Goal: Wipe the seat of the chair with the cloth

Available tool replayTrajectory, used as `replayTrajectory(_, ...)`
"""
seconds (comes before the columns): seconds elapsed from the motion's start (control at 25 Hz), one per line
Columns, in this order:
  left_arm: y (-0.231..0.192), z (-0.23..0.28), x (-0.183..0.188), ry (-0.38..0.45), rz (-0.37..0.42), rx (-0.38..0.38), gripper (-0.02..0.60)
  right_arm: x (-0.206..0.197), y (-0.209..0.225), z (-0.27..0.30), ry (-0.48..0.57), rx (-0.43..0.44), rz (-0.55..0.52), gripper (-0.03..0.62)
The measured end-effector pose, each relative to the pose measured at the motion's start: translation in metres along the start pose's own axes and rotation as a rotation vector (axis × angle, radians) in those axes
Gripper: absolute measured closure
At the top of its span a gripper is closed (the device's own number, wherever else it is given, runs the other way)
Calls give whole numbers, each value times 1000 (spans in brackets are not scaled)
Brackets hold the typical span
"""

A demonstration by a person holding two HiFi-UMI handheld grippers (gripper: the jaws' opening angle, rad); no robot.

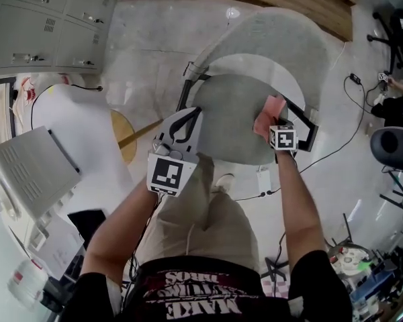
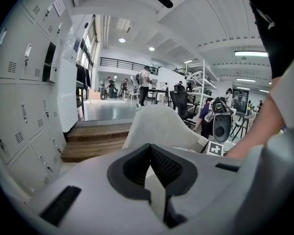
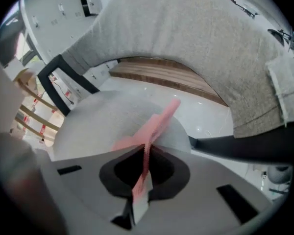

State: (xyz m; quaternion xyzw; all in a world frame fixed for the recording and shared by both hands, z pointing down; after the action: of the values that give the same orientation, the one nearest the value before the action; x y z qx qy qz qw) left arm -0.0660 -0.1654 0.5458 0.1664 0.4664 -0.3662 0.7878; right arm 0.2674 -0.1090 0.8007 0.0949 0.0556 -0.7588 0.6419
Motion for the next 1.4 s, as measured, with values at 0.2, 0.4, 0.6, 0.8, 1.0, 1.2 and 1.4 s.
replayTrajectory(0.2,-3,0,8,19,-9,10,577,7,-93,-38,175,222,-153,585)
replayTrajectory(0.4,-10,-1,5,9,-16,24,576,24,-197,-54,260,468,-167,585)
replayTrajectory(0.6,-13,-11,-5,-2,-23,33,577,39,-272,-34,225,625,-163,585)
replayTrajectory(0.8,-19,-24,-20,-29,-27,57,577,32,-281,41,10,528,-123,585)
replayTrajectory(1.0,-17,-28,-26,-23,-55,68,577,24,-258,59,-44,488,-81,585)
replayTrajectory(1.2,-5,-27,-24,-19,-49,41,577,4,-237,53,-40,426,-132,585)
replayTrajectory(1.4,4,-26,-18,-6,-42,29,577,-23,-194,44,-39,374,-79,585)
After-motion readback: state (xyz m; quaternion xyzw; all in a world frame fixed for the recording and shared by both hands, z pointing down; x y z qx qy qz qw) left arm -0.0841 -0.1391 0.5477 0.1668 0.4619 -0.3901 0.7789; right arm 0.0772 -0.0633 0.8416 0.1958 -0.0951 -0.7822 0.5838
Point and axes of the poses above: the fingertips, and each gripper's own axes: z forward along the fingers, y to its right, x out of its top, the point moved 8 cm from there along -z, backward along the fingers, and after that the axes turned 6 degrees about -y, right-handed, at the moved point
